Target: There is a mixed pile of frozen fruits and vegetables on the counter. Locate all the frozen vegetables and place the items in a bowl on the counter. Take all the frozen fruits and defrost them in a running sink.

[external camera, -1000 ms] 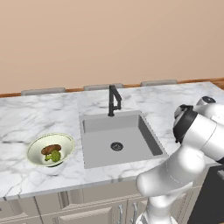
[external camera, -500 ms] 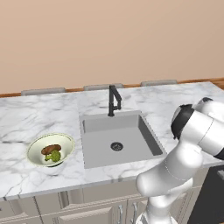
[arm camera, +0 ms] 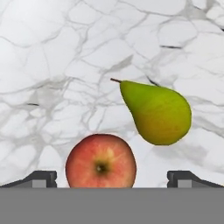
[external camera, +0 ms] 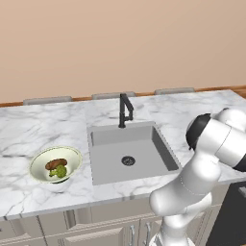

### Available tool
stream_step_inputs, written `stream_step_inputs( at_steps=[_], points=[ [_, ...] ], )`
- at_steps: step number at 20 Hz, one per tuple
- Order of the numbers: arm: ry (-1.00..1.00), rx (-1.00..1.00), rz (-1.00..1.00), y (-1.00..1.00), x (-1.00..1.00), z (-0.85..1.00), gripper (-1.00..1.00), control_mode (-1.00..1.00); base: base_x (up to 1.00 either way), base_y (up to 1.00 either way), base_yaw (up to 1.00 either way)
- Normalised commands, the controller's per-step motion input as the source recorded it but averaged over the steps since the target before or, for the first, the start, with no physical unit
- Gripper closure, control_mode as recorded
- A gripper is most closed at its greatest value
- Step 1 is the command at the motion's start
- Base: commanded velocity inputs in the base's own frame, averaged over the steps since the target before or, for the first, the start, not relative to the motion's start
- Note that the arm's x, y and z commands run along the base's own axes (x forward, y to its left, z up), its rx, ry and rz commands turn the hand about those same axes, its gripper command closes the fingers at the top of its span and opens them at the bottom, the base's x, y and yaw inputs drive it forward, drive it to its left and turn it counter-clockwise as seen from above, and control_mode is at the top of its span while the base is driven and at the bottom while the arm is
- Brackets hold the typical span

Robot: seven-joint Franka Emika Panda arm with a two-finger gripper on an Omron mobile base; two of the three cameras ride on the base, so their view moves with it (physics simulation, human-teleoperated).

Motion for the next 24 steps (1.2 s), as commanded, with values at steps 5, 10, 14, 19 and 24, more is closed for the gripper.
stream_step_inputs(
  at_steps=[5, 10, 14, 19, 24],
  points=[
    [0.00, 0.00, 0.00, 0.00, 0.00, -0.10, -1.00, -1.00, 0.00, 0.00, 0.00],
    [0.00, 0.00, 0.00, 0.00, 0.00, -0.05, -1.00, -1.00, 0.00, 0.00, 0.00],
    [0.00, 0.00, 0.00, 0.00, 0.00, -0.08, -1.00, -1.00, 0.00, 0.00, 0.00],
    [0.00, 0.00, 0.00, 0.00, 0.01, -0.14, -1.00, -1.00, 0.00, 0.00, 0.00],
    [0.00, 0.00, 0.00, 0.00, 0.04, -0.08, -1.00, -1.00, 0.00, 0.00, 0.00]
  ],
)
